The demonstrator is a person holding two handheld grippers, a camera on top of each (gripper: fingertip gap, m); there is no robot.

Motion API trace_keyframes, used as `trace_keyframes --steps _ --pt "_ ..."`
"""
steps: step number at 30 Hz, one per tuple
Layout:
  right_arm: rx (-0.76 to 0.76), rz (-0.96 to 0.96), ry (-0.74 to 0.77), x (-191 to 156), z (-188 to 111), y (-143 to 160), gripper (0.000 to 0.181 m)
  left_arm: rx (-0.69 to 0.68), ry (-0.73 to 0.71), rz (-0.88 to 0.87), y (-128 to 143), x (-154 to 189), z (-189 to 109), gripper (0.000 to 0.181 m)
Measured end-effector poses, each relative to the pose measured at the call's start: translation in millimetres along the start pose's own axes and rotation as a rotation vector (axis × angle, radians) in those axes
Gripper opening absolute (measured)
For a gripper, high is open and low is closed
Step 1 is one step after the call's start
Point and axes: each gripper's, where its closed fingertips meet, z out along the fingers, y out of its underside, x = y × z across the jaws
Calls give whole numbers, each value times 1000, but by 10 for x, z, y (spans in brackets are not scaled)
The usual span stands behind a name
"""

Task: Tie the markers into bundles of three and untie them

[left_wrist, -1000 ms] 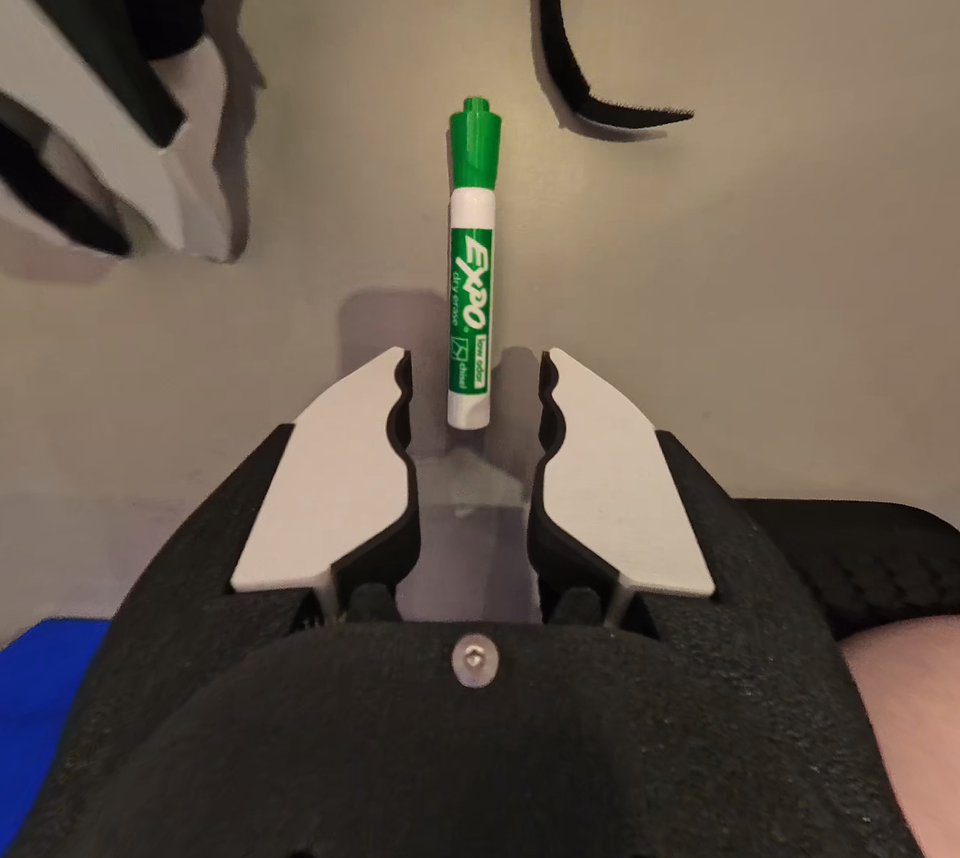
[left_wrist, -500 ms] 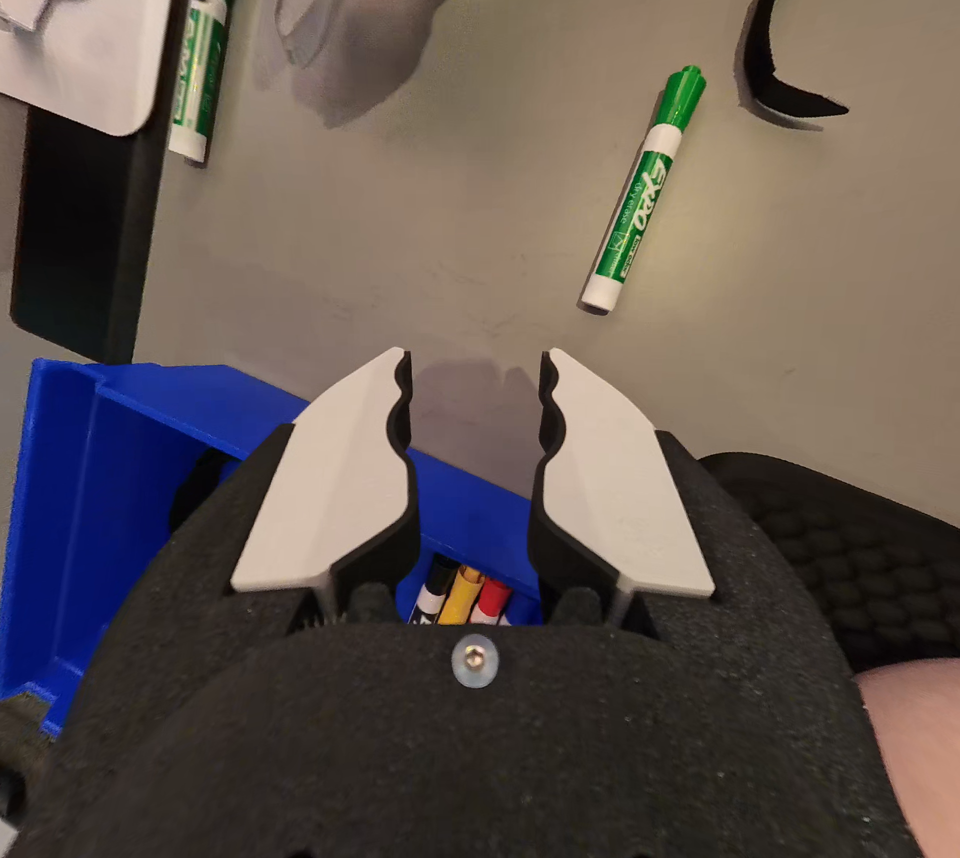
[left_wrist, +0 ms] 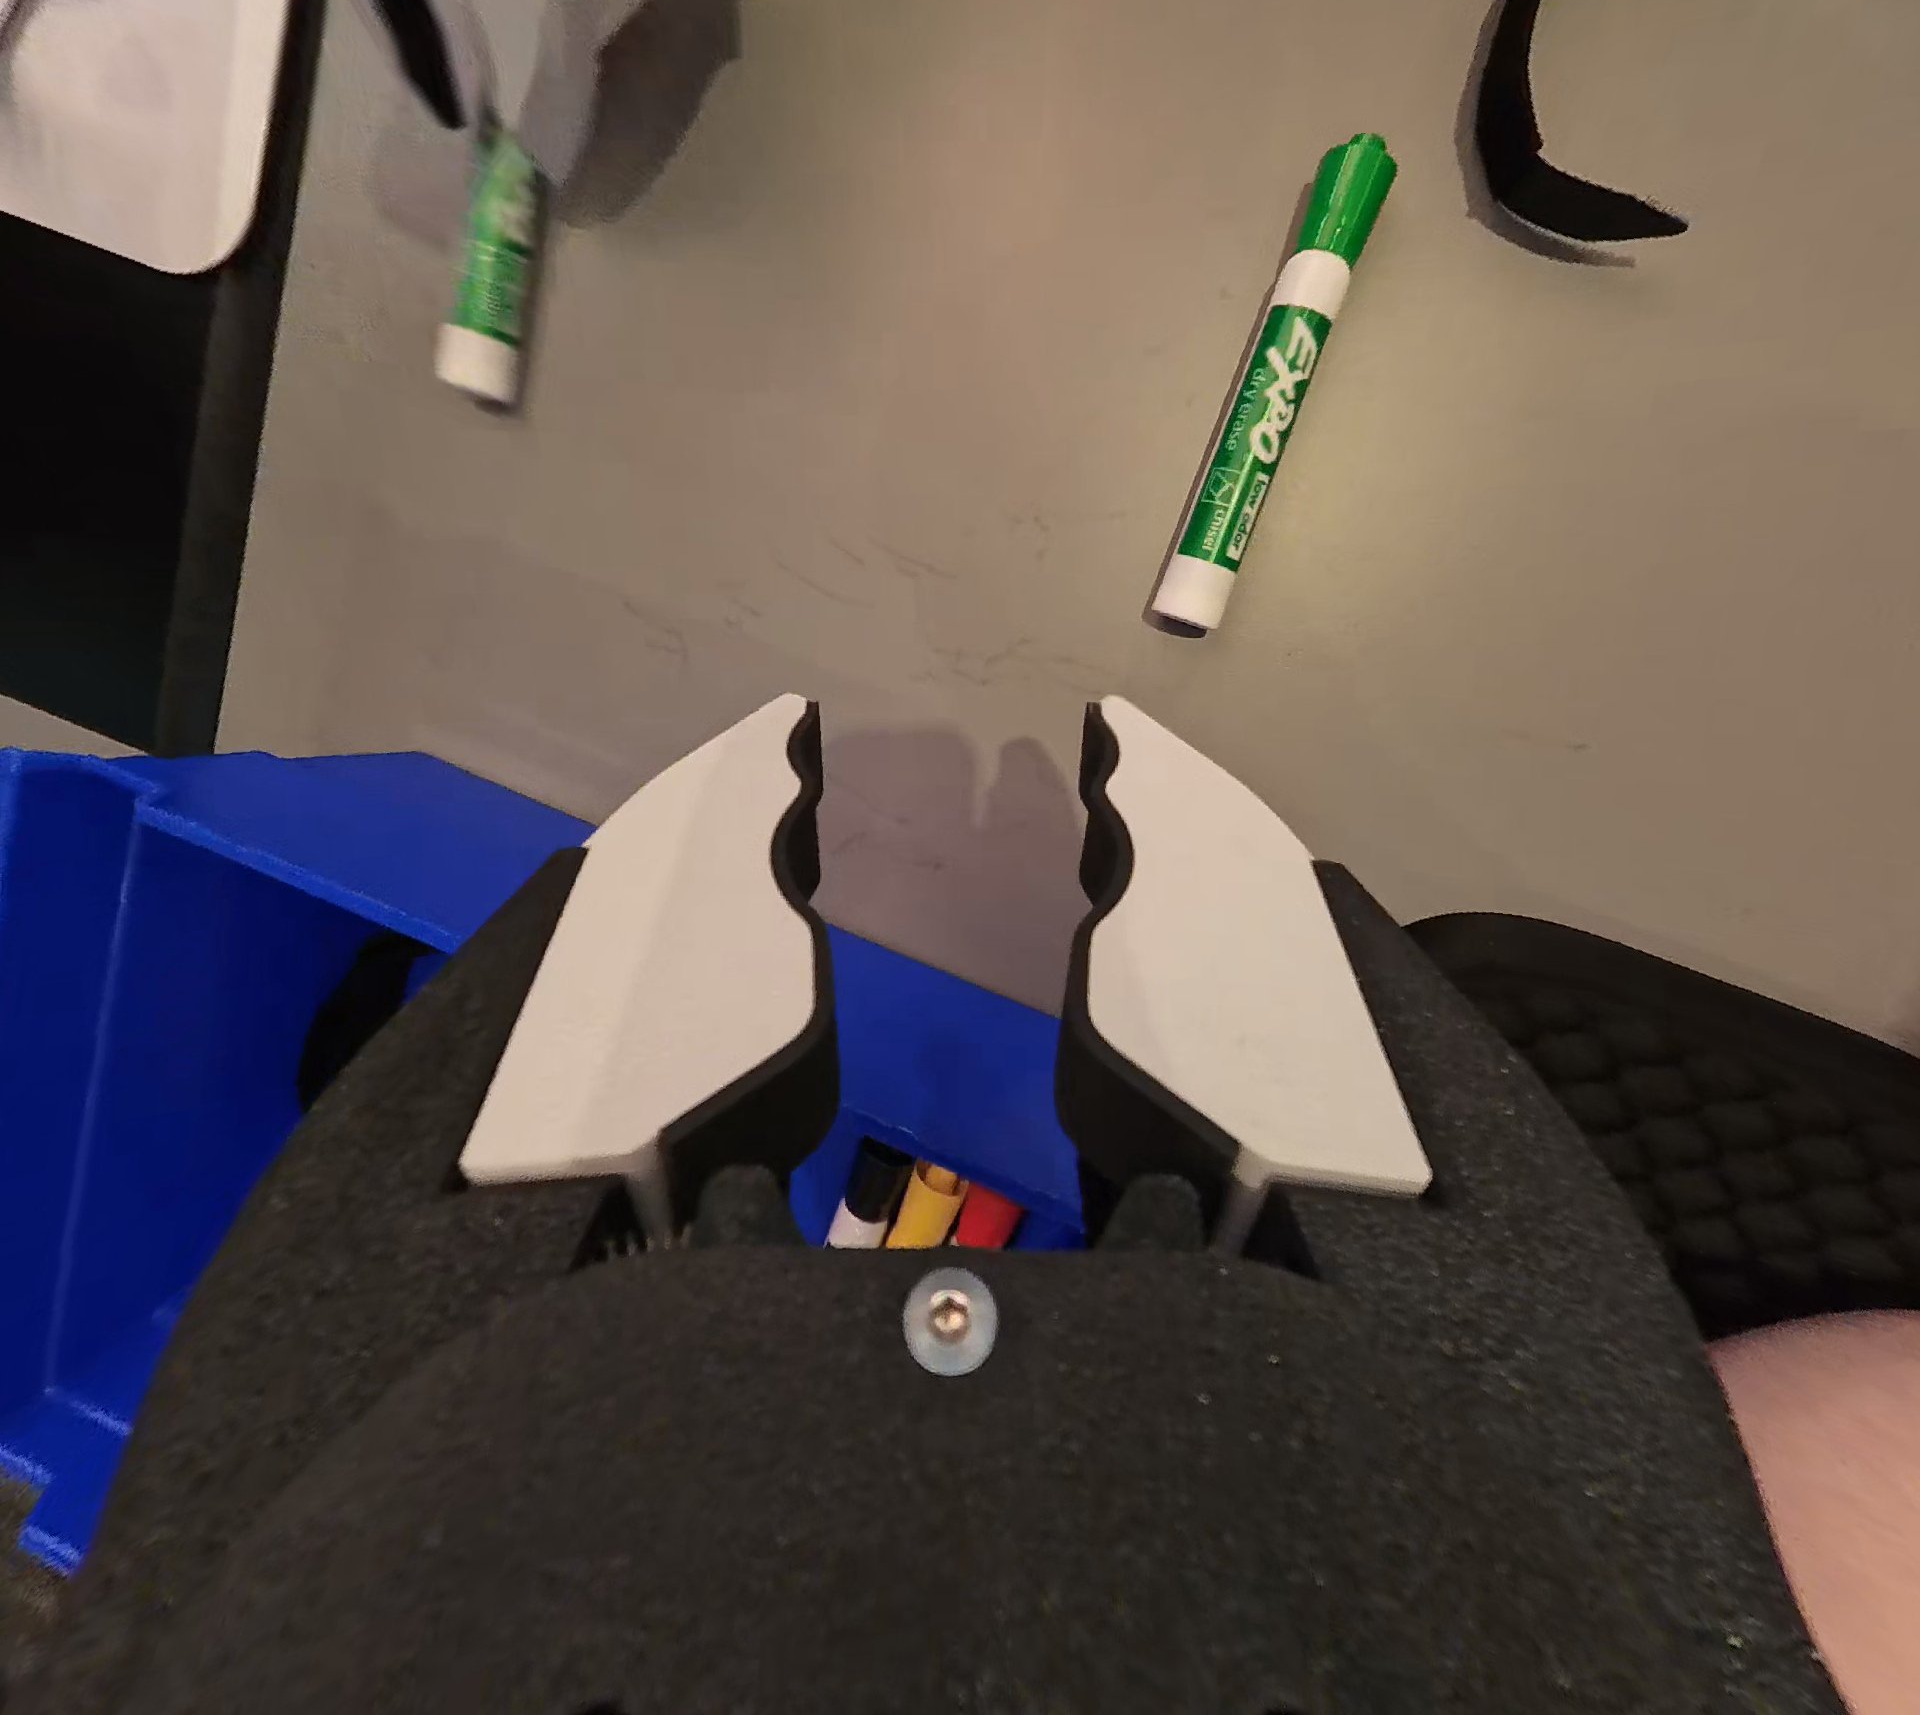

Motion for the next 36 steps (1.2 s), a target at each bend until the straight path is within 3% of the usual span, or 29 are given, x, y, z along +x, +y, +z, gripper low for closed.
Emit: trace_keyframes --steps 1,5,9,14,21,28,31,34,36 --pt "-3 -25 12 -85 -53 26 31 9 -2 -8 -5 -15 -13 48" --pt "-22 -54 -47 -545 -84 173 39 46 5 -29 -74 -16 -43 48" --pt "-16 -44 -105 -924 -84 239 20 21 8 30 -141 80 20 48" --pt "36 67 -159 -1280 -248 250 19 -18 18 46 -154 106 159 49" --pt "163 223 -204 -1540 -682 99 19 -53 -25 119 -314 127 398 55" --pt "222 369 -343 -1780 -878 -138 19 4 -38 221 -654 304 576 55" --pt "213 403 -367 -1866 -892 -221 19 -5 -24 249 -684 385 634 46" --pt "202 447 -376 -1893 -890 -233 19 -27 -7 256 -639 406 682 24" --pt "196 480 -375 -1876 -889 -226 19 -28 3 248 -638 409 708 21"
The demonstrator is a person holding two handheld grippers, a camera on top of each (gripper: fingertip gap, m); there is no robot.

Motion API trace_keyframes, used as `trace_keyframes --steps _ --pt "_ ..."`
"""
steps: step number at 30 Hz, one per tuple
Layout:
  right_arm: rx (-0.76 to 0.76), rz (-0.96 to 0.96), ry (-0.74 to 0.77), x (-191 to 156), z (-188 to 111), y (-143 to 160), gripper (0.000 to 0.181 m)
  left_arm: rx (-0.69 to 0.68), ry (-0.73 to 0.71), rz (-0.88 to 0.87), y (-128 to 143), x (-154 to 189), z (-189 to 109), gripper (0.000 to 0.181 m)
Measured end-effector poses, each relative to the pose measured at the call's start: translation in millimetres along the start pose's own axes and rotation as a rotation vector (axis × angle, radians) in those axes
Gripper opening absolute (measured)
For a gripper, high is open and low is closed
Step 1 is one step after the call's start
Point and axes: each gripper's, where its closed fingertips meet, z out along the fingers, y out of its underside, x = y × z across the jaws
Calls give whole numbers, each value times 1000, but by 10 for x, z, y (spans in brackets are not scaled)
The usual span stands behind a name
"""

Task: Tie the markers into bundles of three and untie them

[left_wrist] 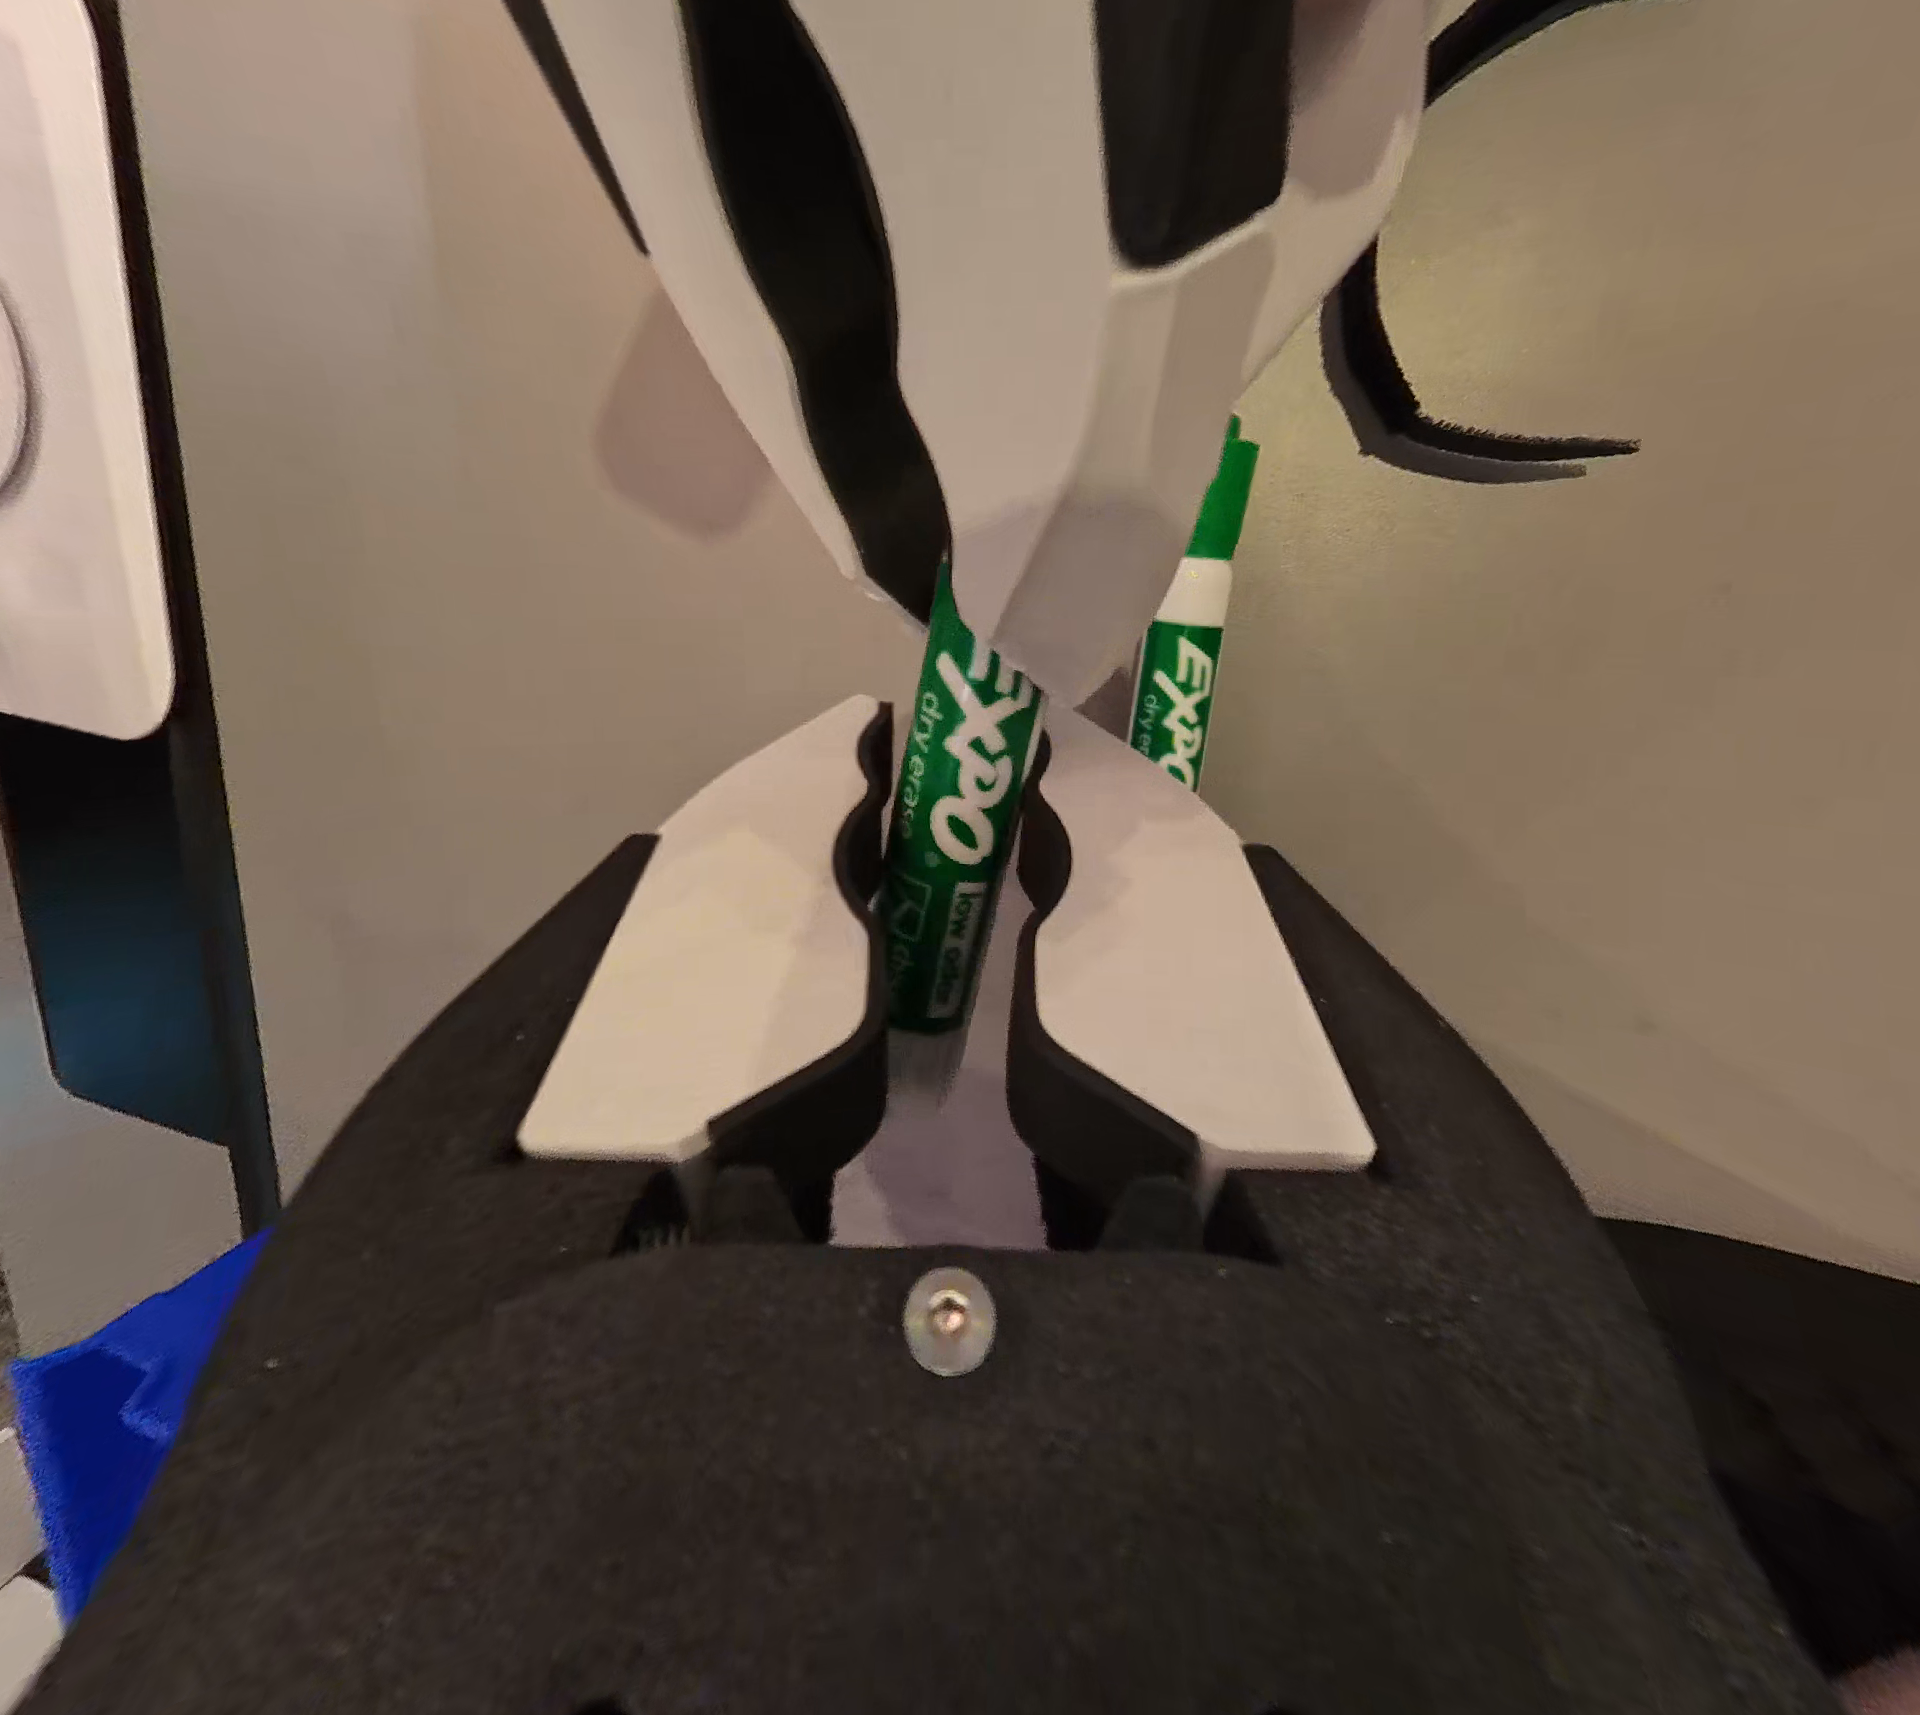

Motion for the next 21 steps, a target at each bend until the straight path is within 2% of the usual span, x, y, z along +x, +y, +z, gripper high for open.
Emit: trace_keyframes --steps 8,10,12,14,17,21 --pt "32 86 -100 -91 2 -52 19 -51 32 15 50 63 119 20" --pt "32 63 -110 -101 -1 -51 19 -49 51 17 49 87 115 13" --pt "73 0 -121 -125 -40 -109 20 -6 76 2 8 101 64 13" --pt "153 -99 -86 -79 -144 -214 48 -5 73 -32 83 41 -10 13" --pt "128 -336 -88 -53 -284 -29 37 -2 2 -111 289 -174 -193 12" --pt "-60 -488 8 165 -23 360 37 101 -48 -271 388 -386 -577 12"
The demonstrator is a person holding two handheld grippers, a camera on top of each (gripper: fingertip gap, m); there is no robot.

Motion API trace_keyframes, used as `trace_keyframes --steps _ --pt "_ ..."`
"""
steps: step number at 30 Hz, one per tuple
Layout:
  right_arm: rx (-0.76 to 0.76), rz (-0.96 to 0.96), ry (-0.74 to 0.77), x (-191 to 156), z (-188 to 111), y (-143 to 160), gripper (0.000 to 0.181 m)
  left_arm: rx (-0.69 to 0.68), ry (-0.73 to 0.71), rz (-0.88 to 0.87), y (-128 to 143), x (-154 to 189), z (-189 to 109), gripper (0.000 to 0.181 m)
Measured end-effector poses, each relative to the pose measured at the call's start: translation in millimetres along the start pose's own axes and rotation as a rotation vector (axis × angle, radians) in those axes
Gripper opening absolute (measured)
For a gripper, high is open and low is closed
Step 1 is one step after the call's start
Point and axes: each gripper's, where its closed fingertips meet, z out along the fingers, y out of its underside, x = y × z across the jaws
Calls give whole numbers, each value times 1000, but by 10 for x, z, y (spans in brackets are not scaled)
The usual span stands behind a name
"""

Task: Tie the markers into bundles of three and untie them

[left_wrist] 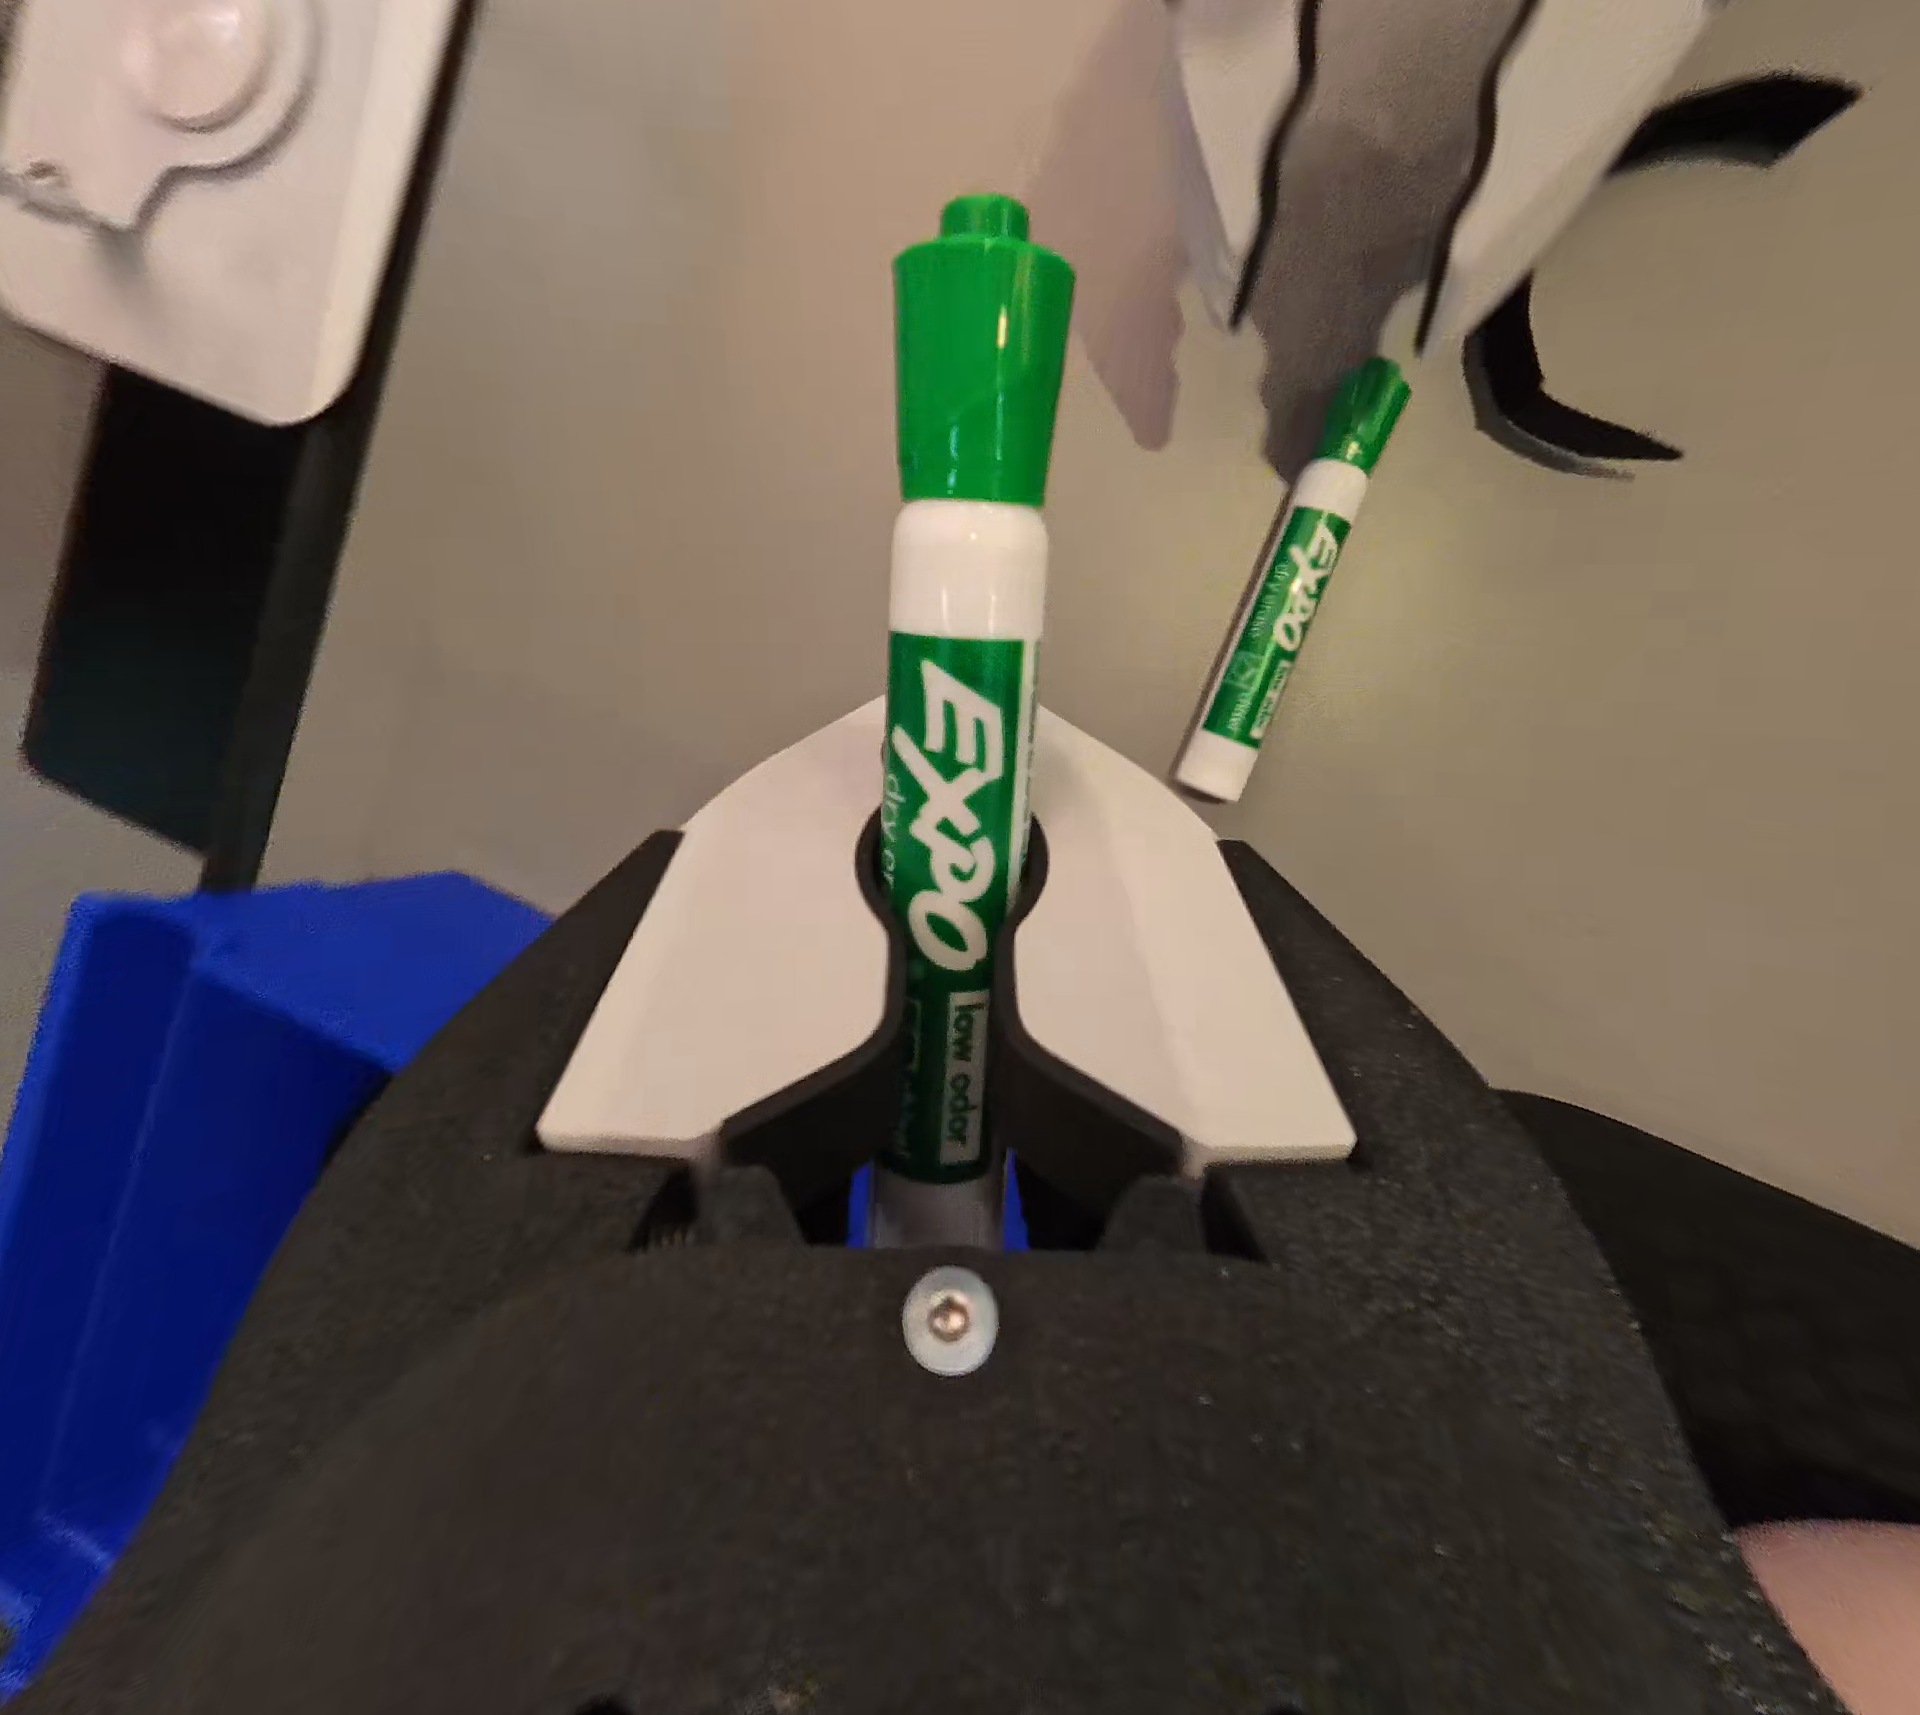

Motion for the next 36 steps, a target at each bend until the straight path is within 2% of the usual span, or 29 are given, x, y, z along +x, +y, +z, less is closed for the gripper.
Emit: trace_keyframes --steps 3,5,8,10,15,23,24,25,30,32,34,36 --pt "-65 -30 -55 -120 271 84 37 80 -55 -105 45 -201 -265 12" --pt "-110 -30 -80 -188 408 133 37 139 -34 -153 37 -227 -384 12" --pt "-216 -73 -37 -181 553 266 37 174 -45 -152 28 -253 -460 12" --pt "-233 -93 -1 -155 607 271 22 168 -44 -147 31 -246 -449 12" --pt "-267 -117 39 -97 579 278 20 127 -33 -124 38 -215 -328 12" --pt "-195 -67 80 91 403 270 20 64 -8 -106 35 -153 -123 12" --pt "-175 -54 71 99 386 270 26 53 -7 -99 40 -142 -92 12" --pt "-147 -58 77 125 338 247 36 45 -6 -94 42 -134 -66 12" --pt "-34 -49 57 110 -331 146 38 44 6 -97 36 -121 -40 12" --pt "-69 -60 73 69 -596 229 37 43 8 -90 32 -110 -36 12" --pt "-169 -69 89 38 -753 408 36 41 16 -89 11 -89 -7 12" --pt "-223 -33 -13 -154 -829 504 18 34 34 -87 -36 -40 54 11"
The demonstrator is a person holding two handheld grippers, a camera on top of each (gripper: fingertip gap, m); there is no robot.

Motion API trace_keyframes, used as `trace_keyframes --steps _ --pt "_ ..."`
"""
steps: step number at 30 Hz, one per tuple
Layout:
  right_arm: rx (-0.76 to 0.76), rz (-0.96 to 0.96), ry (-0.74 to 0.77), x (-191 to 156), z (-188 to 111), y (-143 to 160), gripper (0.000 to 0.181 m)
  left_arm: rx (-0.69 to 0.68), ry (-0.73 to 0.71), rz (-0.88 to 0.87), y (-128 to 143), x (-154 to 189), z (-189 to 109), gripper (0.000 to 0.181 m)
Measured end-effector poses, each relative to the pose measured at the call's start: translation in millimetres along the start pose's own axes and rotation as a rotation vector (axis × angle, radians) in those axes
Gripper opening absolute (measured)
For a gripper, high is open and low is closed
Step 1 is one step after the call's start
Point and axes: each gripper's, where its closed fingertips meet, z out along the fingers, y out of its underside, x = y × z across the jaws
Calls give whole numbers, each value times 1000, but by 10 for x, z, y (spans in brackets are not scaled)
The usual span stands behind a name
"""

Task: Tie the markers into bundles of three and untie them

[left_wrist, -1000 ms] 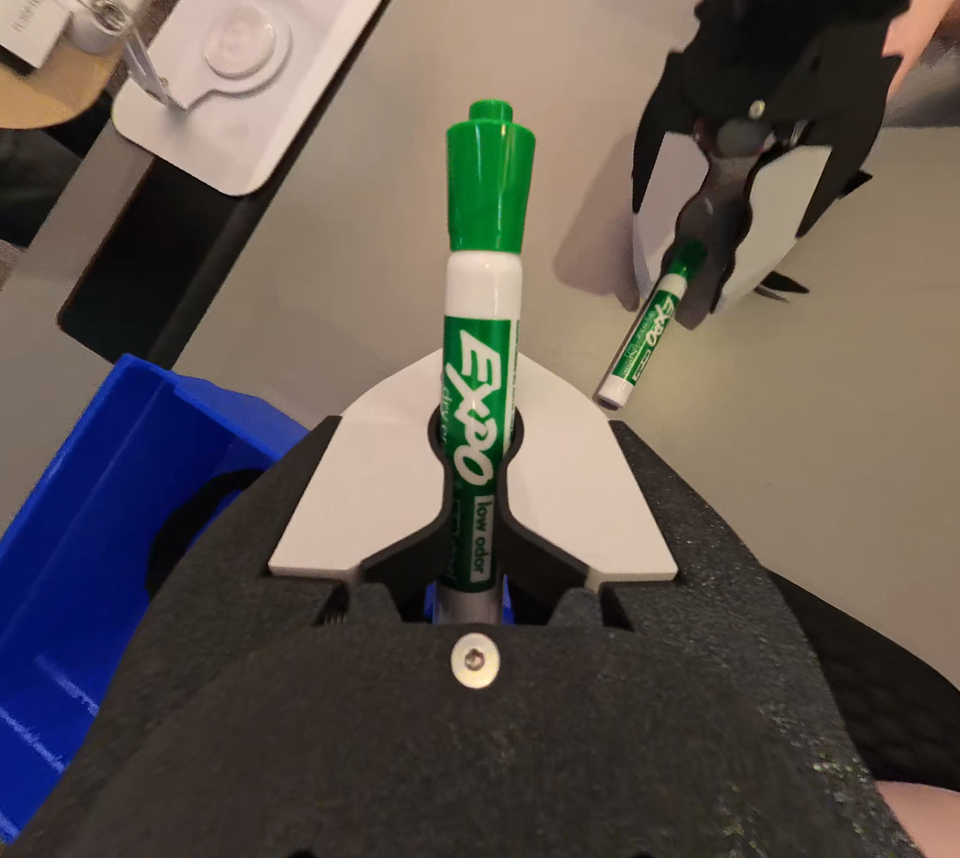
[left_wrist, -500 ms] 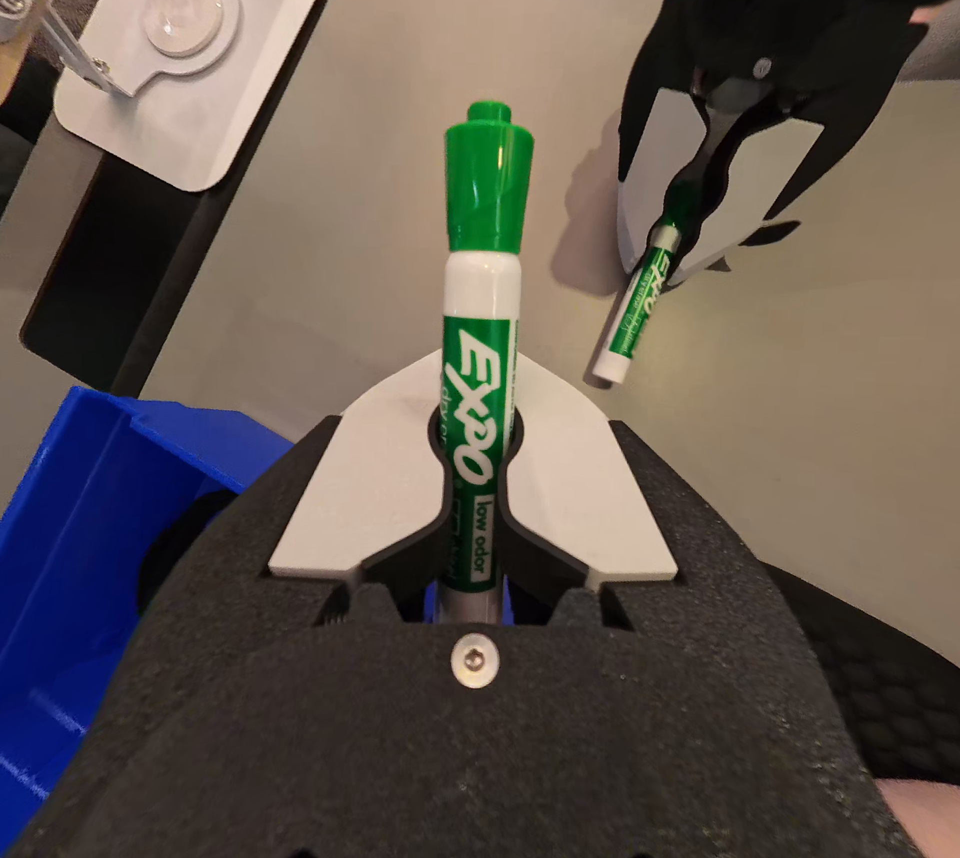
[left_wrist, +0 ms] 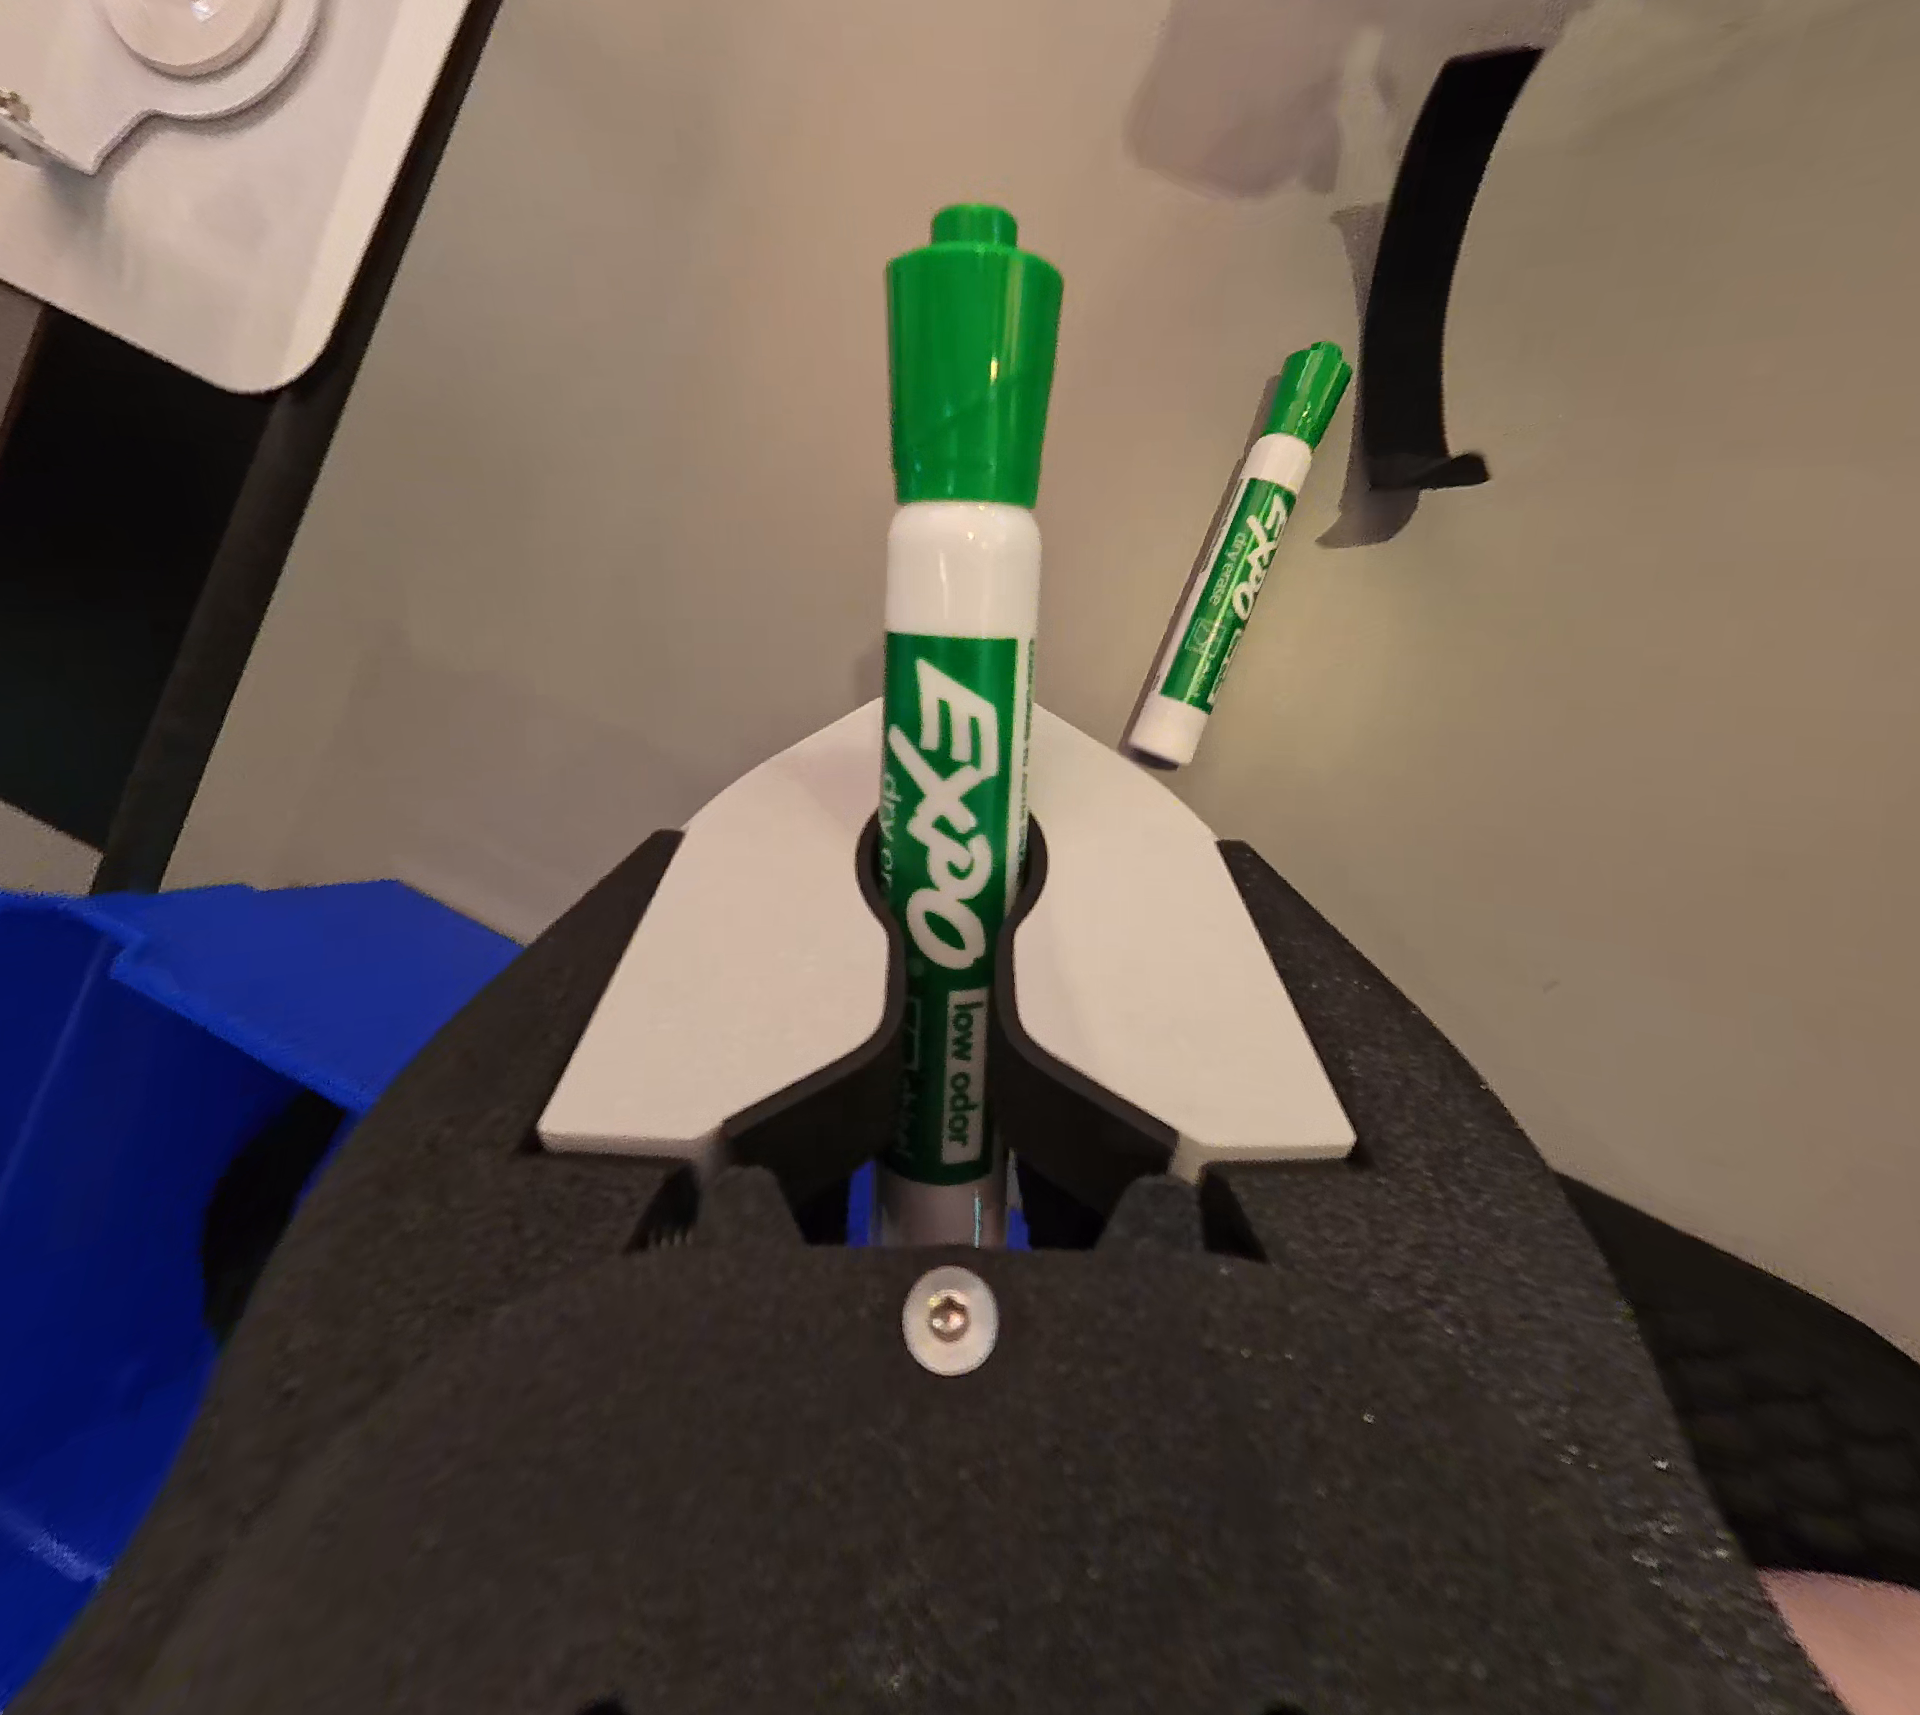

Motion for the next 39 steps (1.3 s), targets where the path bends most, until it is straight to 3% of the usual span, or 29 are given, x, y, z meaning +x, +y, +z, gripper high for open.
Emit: trace_keyframes --steps 3,5,7,9,14,17,23,26,28,32,35,37,39 --pt "-20 0 -181 -431 -56 -169 6 -6 2 25 -90 77 110 11" --pt "-17 -168 -116 -488 65 -415 2 14 14 26 -183 128 183 11" --pt "135 -354 29 -355 237 -820 2 21 33 17 -230 164 257 11" --pt "233 -351 67 -238 315 -1011 2 -1 38 20 -190 174 296 11" --pt "360 -348 98 -230 173 -1170 1 31 55 24 -238 214 231 11" --pt "388 -349 150 -130 144 -1163 2 18 65 38 -220 241 251 11" --pt "432 -244 102 -30 38 -1073 2 -4 73 52 -182 260 281 11" --pt "269 -215 122 -274 -374 -910 4 -28 67 74 -145 274 270 11" --pt "168 -92 205 -411 -725 -654 12 -53 51 85 -112 264 267 11" --pt "-250 76 365 -728 -1030 513 28 -43 89 120 -163 369 293 11" --pt "-227 296 410 -863 -842 905 22 -64 99 133 -156 410 344 11" --pt "-119 396 479 -849 -729 966 20 -67 98 134 -163 421 343 11" --pt "-25 346 602 -743 -796 880 20 -56 89 124 -176 404 304 11"
